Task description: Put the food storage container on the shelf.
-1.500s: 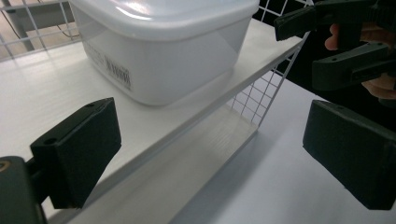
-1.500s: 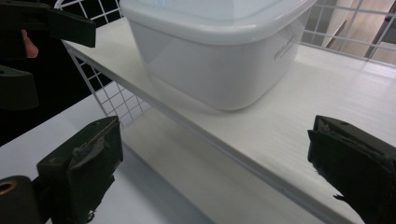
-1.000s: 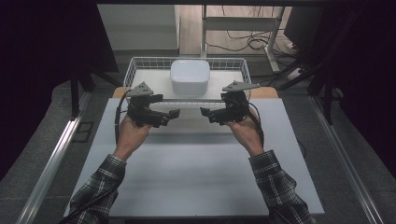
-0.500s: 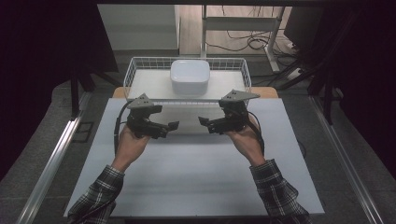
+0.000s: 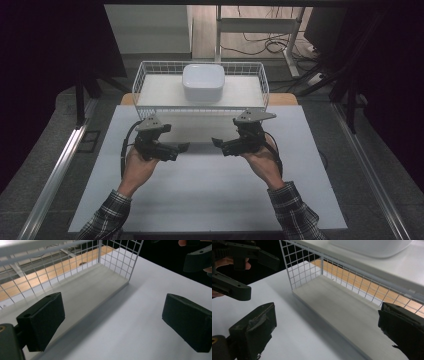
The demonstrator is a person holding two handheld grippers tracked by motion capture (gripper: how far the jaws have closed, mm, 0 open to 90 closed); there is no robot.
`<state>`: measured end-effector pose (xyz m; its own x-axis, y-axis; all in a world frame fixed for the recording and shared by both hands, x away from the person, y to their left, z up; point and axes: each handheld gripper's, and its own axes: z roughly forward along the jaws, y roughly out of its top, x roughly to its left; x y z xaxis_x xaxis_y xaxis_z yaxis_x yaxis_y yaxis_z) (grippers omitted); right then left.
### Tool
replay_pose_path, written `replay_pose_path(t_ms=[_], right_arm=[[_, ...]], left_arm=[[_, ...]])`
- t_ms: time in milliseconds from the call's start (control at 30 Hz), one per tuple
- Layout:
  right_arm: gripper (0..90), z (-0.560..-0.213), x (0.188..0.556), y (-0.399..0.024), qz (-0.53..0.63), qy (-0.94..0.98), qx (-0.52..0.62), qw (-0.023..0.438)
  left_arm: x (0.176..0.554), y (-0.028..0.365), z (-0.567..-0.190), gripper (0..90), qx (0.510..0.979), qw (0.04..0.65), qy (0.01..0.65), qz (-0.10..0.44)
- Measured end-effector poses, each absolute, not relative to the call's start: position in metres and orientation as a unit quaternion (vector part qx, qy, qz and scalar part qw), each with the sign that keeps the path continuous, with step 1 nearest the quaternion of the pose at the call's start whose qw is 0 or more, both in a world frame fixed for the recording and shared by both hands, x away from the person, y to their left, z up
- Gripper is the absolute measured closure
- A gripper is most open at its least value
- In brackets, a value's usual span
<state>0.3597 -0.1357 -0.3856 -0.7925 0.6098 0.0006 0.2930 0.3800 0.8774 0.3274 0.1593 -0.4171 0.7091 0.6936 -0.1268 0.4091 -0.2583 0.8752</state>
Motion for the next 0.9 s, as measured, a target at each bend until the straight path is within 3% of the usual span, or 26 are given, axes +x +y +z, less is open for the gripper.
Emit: replay_pose_path(t_ms=[900], right_arm=[[0.0,-0.427,0.331,-0.148,0.474,0.824,0.270,0.155]], left_arm=[[0.298,0.154,-0.462,1.9,0.793,0.473,0.359,0.135]])
